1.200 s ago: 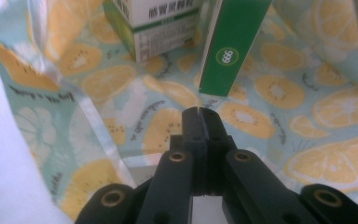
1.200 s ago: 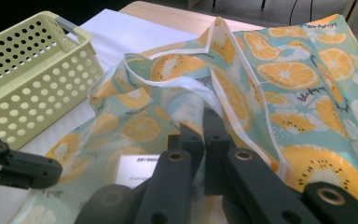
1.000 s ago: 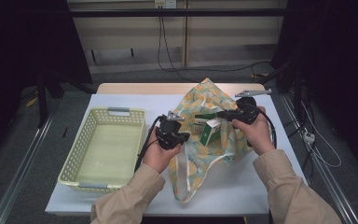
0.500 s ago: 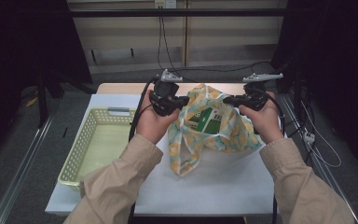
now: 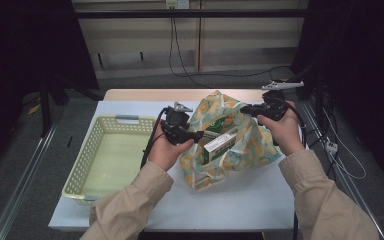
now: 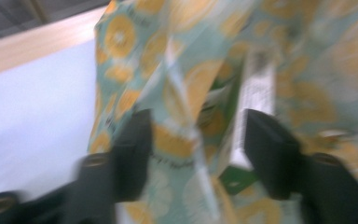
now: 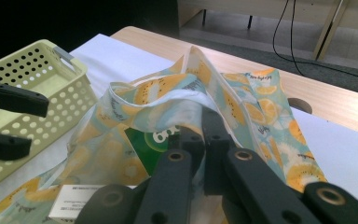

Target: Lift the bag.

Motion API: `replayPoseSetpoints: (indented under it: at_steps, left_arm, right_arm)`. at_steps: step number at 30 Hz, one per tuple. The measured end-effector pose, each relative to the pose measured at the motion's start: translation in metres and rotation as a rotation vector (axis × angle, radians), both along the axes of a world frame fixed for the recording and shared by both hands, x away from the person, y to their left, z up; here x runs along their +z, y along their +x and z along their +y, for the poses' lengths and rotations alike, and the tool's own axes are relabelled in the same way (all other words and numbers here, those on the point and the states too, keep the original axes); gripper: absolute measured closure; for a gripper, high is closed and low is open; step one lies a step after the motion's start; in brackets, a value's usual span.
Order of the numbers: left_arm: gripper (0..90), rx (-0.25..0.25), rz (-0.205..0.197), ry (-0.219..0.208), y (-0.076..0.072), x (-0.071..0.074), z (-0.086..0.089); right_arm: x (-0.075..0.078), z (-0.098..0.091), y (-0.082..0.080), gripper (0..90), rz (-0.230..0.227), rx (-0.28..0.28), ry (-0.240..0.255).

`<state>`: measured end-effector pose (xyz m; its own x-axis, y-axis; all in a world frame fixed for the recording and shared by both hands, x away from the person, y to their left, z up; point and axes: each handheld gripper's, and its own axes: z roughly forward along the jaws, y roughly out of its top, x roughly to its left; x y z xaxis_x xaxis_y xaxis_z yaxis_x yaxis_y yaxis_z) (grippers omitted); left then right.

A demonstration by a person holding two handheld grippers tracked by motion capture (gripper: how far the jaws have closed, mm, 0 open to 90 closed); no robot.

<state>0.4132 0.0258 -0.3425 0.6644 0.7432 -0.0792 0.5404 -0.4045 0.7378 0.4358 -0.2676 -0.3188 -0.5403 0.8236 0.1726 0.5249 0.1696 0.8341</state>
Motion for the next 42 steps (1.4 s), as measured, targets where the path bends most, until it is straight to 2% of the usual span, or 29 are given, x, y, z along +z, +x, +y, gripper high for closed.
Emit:
replayPoseSetpoints:
  at_steps: [2, 3, 5, 6, 10, 12, 13, 16, 18, 20, 22, 23, 25, 26, 28, 29, 34, 36, 37, 38, 39, 42]
  left_arm:
    - [29.1, 0.008, 0.047, -0.018, 0.000, -0.011, 0.002]
    - [25.3, 0.035, 0.041, 0.003, -0.001, -0.018, 0.002]
    - [19.2, 0.040, 0.076, 0.000, -0.002, -0.030, 0.004]
    - [17.9, 0.061, 0.069, 0.024, -0.004, -0.036, 0.003]
    - [15.1, 0.025, 0.134, 0.014, -0.011, -0.056, 0.001]
    - [14.9, 0.018, 0.146, 0.010, -0.015, -0.059, 0.000]
    - [14.2, 0.007, 0.155, -0.012, -0.018, -0.060, 0.000]
    - [12.3, 0.011, 0.144, -0.031, -0.021, -0.060, 0.000]
    - [11.2, 0.001, 0.161, 0.002, -0.022, -0.063, -0.003]
    - [9.7, -0.010, 0.209, 0.017, -0.022, -0.071, -0.006]
    - [13.1, -0.015, 0.248, 0.007, -0.023, -0.079, -0.007]
    - [20.7, -0.022, 0.257, 0.007, -0.024, -0.082, -0.007]
    - [41.6, -0.040, 0.280, 0.004, -0.024, -0.084, -0.007]
    - [59.9, -0.051, 0.289, -0.012, -0.024, -0.083, -0.007]
    - [85.4, -0.080, 0.293, -0.017, -0.023, -0.077, -0.007]
    - [89.2, -0.083, 0.284, -0.019, -0.022, -0.072, -0.008]
    - [90.0, -0.074, 0.219, -0.044, -0.011, -0.030, -0.011]
    - [90.0, -0.057, 0.183, -0.064, -0.001, -0.005, -0.010]
    - [90.0, -0.054, 0.165, -0.061, 0.005, 0.007, -0.010]
    - [90.0, -0.021, 0.133, -0.055, 0.007, 0.015, -0.012]
    - [90.0, -0.037, 0.123, -0.075, 0.015, 0.030, -0.011]
    - [90.0, -0.036, 0.074, -0.083, 0.030, 0.064, -0.014]
  right_arm:
    - [-0.001, -0.001, -0.001, 89.8, -0.002, -0.002, 0.002]
    - [-0.002, -0.001, -0.002, 89.9, -0.003, -0.002, 0.004]
    - [-0.003, -0.004, -0.003, 89.9, -0.002, -0.008, 0.005]
    - [-0.003, -0.004, -0.003, 89.8, 0.000, -0.010, 0.003]
    - [-0.006, -0.005, -0.004, 89.8, 0.002, -0.015, -0.004]
    - [-0.008, -0.004, -0.003, 89.8, 0.005, -0.014, -0.003]
    - [-0.009, -0.003, -0.003, 89.8, 0.006, -0.013, -0.003]
    - [-0.011, 0.002, -0.002, 89.8, 0.009, -0.004, -0.011]
    - [-0.011, 0.004, -0.002, 89.8, 0.009, -0.001, -0.014]
    - [-0.011, 0.005, -0.002, 89.8, 0.008, -0.001, -0.012]
    - [-0.010, 0.006, -0.002, 89.8, 0.007, -0.001, -0.011]
    - [-0.010, 0.006, -0.002, 89.8, 0.005, -0.001, -0.014]
    - [-0.010, 0.005, -0.003, 89.8, 0.004, -0.002, -0.011]
    - [-0.010, 0.004, -0.003, 89.8, 0.004, -0.003, -0.012]
    - [-0.010, 0.002, -0.004, 89.9, 0.007, -0.008, -0.012]
    - [-0.010, 0.001, -0.004, 89.8, 0.007, -0.009, -0.011]
    - [-0.005, -0.003, -0.005, 89.8, -0.001, -0.019, -0.010]
    - [-0.001, -0.005, -0.004, 89.9, -0.009, -0.022, -0.010]
    - [0.002, -0.005, -0.003, 89.8, -0.013, -0.024, -0.009]
    - [0.004, -0.006, -0.003, 89.9, -0.016, -0.026, -0.008]
    - [0.006, -0.007, -0.002, 89.8, -0.020, -0.026, -0.009]
    - [0.013, -0.010, 0.002, 89.8, -0.029, -0.034, -0.007]
